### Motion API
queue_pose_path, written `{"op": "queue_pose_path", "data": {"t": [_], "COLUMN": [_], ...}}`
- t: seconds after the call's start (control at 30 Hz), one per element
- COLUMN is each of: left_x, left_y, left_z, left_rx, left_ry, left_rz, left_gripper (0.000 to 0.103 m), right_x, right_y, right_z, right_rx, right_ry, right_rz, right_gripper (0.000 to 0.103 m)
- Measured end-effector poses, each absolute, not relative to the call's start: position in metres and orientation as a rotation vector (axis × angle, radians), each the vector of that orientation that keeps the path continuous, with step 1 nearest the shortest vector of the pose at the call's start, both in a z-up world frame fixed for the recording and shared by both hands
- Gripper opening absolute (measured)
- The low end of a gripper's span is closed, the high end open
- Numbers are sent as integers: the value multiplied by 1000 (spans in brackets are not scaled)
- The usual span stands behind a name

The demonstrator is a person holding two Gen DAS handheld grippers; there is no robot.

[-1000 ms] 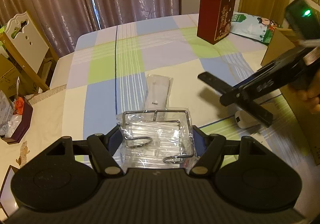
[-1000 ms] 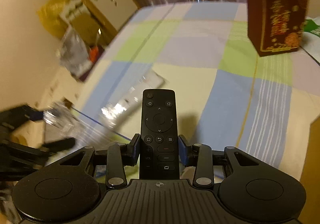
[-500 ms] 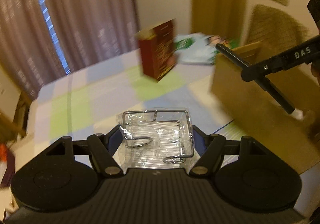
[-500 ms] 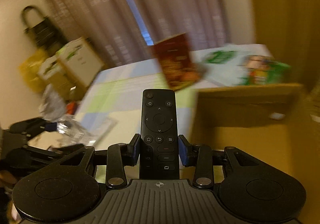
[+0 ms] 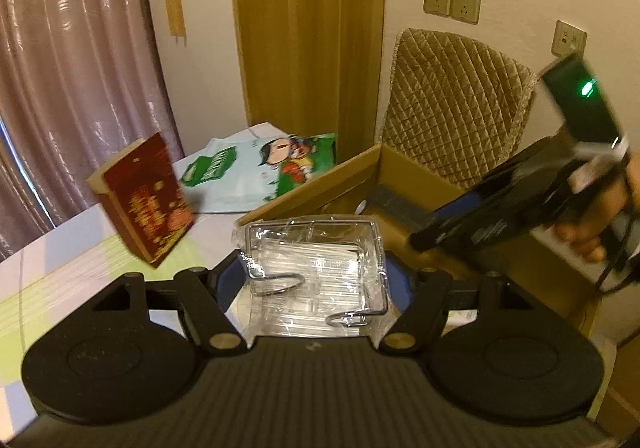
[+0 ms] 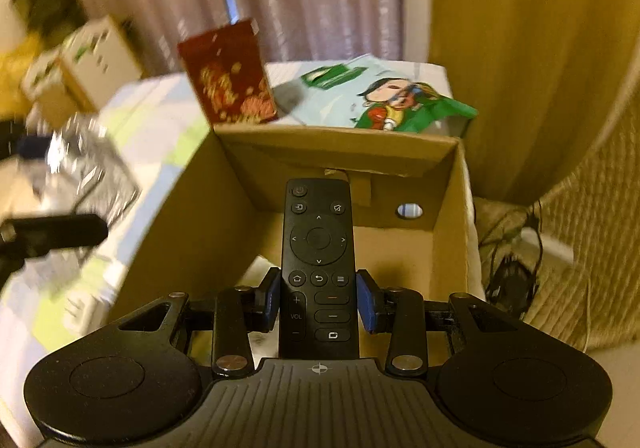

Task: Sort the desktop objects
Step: 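Lower the remote into the box and open the right gripper while the left releases the rack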

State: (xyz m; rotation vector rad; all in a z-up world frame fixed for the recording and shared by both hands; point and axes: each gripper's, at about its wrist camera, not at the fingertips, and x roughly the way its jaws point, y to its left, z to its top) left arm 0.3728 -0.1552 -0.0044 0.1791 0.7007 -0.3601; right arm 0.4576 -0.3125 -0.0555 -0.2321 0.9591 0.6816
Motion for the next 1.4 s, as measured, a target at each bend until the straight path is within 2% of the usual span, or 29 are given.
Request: {"op": "queue_pose_path", "data": {"t": [0.3, 0.7, 1.4], "left_x": [402, 421, 434], "left_y": [-175, -182, -204], "left_z": [-18, -25, -31], "left_rx": [153, 144, 152], "left_ry": [753, 779, 783], "left_rz": [-253, -205, -239], "left_gripper": [69, 69, 69], "right_x": [479, 484, 470], "right_y": [-309, -305, -328], "right_z": [-94, -106, -83], "right_rx": [-417, -541, -429], "right_ry": [954, 951, 975], "right_rz": [762, 853, 904], "right_gripper": [38, 38, 38]}}
